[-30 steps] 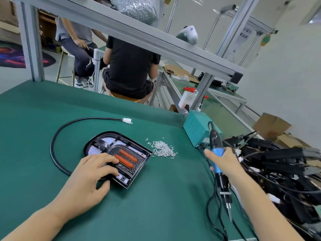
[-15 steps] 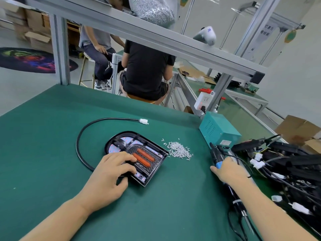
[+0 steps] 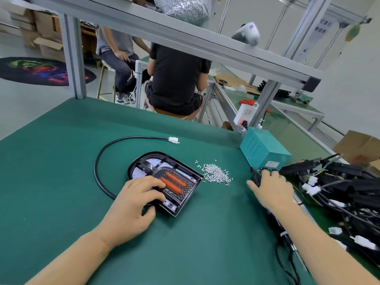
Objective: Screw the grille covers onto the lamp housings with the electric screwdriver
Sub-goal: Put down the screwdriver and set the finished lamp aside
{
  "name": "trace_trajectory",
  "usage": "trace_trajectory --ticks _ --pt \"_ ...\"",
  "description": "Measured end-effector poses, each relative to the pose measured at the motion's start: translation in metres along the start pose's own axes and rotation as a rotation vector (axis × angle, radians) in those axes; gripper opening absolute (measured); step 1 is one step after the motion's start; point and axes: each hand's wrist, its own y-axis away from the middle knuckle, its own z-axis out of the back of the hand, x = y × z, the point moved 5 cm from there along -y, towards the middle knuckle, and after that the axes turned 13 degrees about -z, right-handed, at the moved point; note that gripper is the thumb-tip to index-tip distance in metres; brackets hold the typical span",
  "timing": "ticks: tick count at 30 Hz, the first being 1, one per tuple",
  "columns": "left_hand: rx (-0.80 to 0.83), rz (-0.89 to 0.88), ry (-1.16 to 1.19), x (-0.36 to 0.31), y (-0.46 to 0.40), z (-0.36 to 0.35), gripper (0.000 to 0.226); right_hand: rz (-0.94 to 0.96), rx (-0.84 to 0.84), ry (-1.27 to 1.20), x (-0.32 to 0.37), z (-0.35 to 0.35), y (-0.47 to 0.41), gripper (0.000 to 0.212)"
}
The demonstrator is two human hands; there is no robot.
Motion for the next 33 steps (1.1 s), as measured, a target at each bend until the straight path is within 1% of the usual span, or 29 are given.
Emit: trace_trajectory --ticks 1,2,4,6,8,9,10,12,13,15,17,18,20,22,26,27,29,31,33 --pt "0.001 -0.001 0.005 -0.001 0.0 0.0 0.031 0.067 -0.026 -0.13 0.011 0.009 0.007 0.06" --pt "-0.003 0.0 0.013 -0.002 -0.001 0.001 0.031 0.136 -0.007 -0.291 0.024 0.018 0.015 0.058" --pt "-0.043 0.027 0.044 -0.003 -0.002 0.005 0.031 0.255 0.12 -0.63 0.052 0.03 0.035 0.054" --pt "-0.139 0.121 0.095 0.003 -0.002 0.014 0.03 0.327 0.293 -0.876 0.08 0.035 0.058 0.052" --pt "-0.256 0.258 0.117 0.016 0.002 0.028 0.03 0.357 0.436 -0.978 0.103 0.032 0.076 0.055" --pt "-0.289 0.333 0.091 0.024 0.006 0.034 0.033 0.369 0.474 -0.995 0.111 0.03 0.082 0.058" --pt "-0.288 0.418 0.042 0.033 0.011 0.041 0.036 0.374 0.498 -1.002 0.117 0.029 0.085 0.061" --pt "-0.199 0.602 -0.092 0.052 0.024 0.052 0.039 0.351 0.554 -1.019 0.125 0.024 0.086 0.064" --pt "-0.123 0.691 -0.162 0.059 0.032 0.056 0.042 0.334 0.602 -1.042 0.128 0.021 0.086 0.062" --pt "0.045 0.828 -0.29 0.068 0.046 0.061 0.054 0.289 0.763 -1.152 0.136 0.014 0.086 0.05" --pt "0.181 0.884 -0.401 0.068 0.056 0.058 0.064 0.223 0.94 -1.277 0.141 0.007 0.086 0.034" --pt "0.226 0.881 -0.446 0.066 0.058 0.055 0.067 0.2 0.987 -1.302 0.142 0.006 0.086 0.029" --pt "0.28 0.847 -0.492 0.061 0.056 0.046 0.069 0.164 1.028 -1.338 0.143 0.003 0.085 0.024" --pt "0.295 0.821 -0.492 0.059 0.048 0.038 0.068 0.118 1.037 -1.416 0.143 0.0 0.085 0.023" --pt "0.189 0.875 -0.525 0.067 0.028 0.041 0.059 0.03 1.0 -1.545 0.146 -0.003 0.093 0.019" --pt "0.197 0.902 -0.551 0.072 0.024 0.044 0.057 0.023 0.997 -1.566 0.147 -0.004 0.096 0.016" --pt "0.252 0.964 -0.535 0.083 0.017 0.048 0.045 0.015 0.989 -1.604 0.15 -0.004 0.103 0.012" --pt "0.261 1.015 -0.49 0.091 0.011 0.052 0.025 0.022 0.975 -1.641 0.151 -0.004 0.108 0.013" --pt "0.263 1.044 -0.484 0.096 0.009 0.053 0.018 0.028 0.962 -1.674 0.151 -0.004 0.111 0.015"
